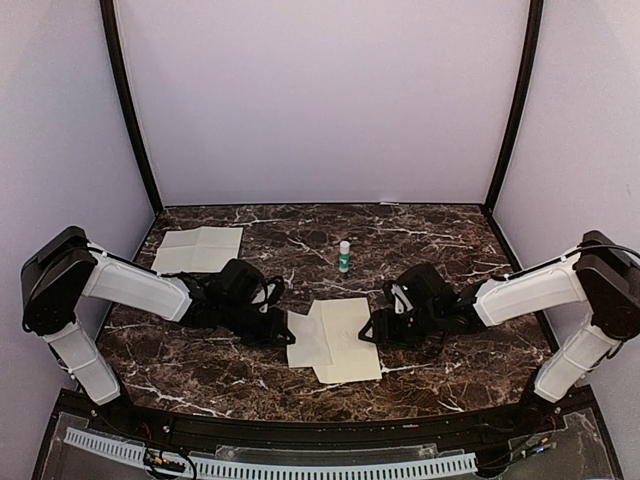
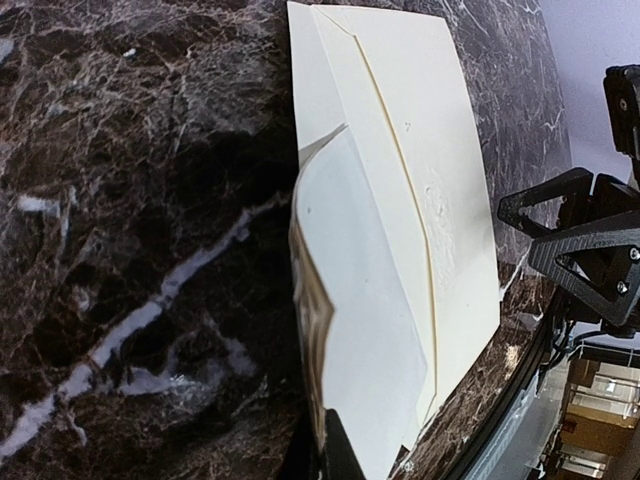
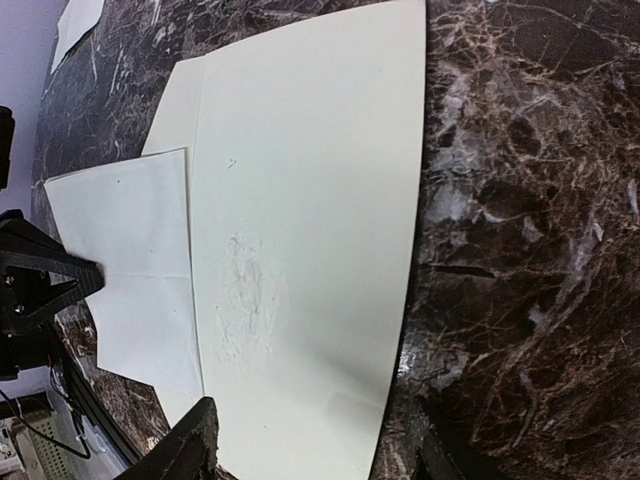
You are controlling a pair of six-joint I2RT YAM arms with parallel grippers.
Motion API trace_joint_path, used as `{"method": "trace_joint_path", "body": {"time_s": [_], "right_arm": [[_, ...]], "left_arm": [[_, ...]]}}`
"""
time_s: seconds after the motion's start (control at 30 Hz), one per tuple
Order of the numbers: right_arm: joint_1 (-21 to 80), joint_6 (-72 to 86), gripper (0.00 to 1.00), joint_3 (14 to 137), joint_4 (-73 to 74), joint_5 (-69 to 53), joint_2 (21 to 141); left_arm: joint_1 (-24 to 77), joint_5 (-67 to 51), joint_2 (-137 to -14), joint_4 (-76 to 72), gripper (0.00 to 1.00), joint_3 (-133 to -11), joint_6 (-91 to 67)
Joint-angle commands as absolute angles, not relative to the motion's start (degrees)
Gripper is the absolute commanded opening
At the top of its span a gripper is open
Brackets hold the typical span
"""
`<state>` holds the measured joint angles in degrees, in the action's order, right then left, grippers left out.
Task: Place the letter into the envelope and seal it
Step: Place the letter in the envelope.
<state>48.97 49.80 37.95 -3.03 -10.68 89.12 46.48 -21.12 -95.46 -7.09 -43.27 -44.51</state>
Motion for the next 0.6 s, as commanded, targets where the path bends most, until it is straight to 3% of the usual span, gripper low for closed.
{"method": "trace_joint_path", "body": {"time_s": [0.0, 0.57], "right_arm": [[49.35, 49.37, 0.60, 39.76, -5.16, -11.39, 90.44], [49.81, 49.70, 0.59, 41.17, -5.89, -12.18, 93.55]], "left_arm": [[46.23, -20.50, -95.65, -5.88, 0.00, -44.47, -40.95], [46.32, -21.37, -96.24, -6.96, 0.00, -45.55, -35.60]]}}
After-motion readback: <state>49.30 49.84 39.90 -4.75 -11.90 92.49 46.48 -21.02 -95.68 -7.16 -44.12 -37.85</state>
